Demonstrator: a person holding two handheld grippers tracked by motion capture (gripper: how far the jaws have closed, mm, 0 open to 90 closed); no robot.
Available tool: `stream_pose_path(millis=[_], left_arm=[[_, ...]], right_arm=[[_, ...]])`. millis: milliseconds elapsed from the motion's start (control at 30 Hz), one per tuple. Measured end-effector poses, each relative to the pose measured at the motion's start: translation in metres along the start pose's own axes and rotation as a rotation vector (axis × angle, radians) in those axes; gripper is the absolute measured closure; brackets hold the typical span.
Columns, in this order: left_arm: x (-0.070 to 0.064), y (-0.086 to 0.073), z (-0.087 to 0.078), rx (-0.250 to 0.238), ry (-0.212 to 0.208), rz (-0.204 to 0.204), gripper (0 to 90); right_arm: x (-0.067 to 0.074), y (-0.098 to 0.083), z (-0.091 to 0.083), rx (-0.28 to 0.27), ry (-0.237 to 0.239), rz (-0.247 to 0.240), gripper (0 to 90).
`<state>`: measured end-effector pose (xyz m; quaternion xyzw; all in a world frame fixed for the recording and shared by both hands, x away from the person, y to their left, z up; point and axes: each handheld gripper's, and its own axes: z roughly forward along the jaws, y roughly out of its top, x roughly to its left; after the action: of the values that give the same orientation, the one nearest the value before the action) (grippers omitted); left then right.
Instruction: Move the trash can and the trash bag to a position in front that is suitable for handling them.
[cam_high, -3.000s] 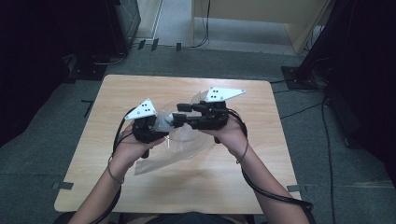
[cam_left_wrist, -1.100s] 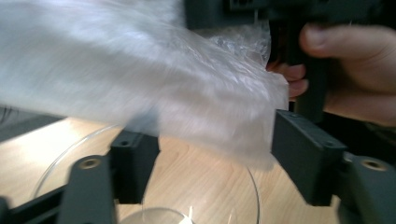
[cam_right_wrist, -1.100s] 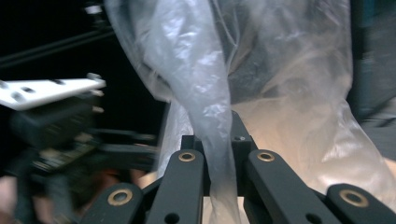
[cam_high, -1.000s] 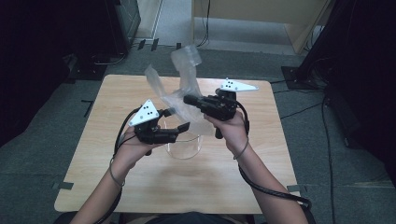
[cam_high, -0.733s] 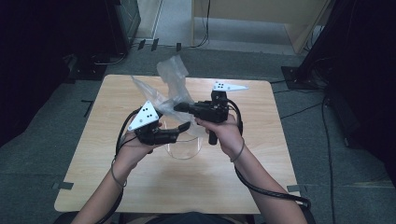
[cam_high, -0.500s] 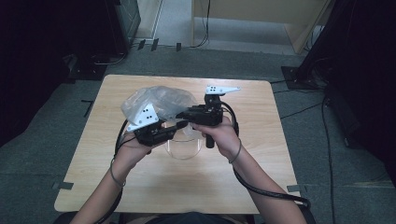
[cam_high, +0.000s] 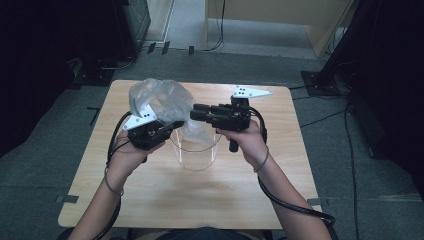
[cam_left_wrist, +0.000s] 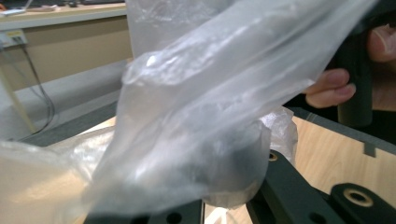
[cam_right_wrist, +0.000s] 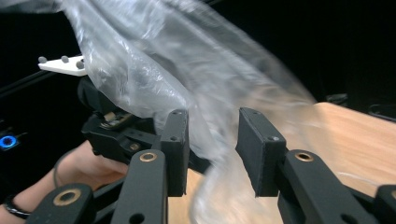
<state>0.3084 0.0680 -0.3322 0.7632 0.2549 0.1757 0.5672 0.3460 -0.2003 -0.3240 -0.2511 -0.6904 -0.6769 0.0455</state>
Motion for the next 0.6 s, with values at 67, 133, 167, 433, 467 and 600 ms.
stream_pose_path(millis=[67,133,167,433,467,600], left_arm=[[0.002,0.000,-0.002,0.015,0.013,0.007,86.0],[0.004,-0.001,-0.003,0.033,0.041,0.018,85.6],[0.006,-0.001,-0.003,0.036,0.073,0.026,85.5],[0.007,-0.016,0.013,0.108,0.019,-0.010,84.3],[0.006,-0.018,0.018,0.119,0.014,-0.007,83.2],[0.004,-0.033,0.035,0.171,0.011,0.013,71.9]], right_arm=[[-0.002,0.001,-0.005,-0.007,-0.020,-0.003,64.6],[-0.005,0.001,-0.007,-0.007,-0.039,-0.015,64.6],[-0.006,0.001,-0.008,-0.004,-0.049,-0.020,64.6],[-0.017,-0.005,-0.011,0.009,-0.094,-0.015,64.3],[-0.019,-0.006,-0.011,0.010,-0.103,-0.016,63.9],[-0.025,-0.011,-0.011,0.027,-0.133,-0.020,62.7]])
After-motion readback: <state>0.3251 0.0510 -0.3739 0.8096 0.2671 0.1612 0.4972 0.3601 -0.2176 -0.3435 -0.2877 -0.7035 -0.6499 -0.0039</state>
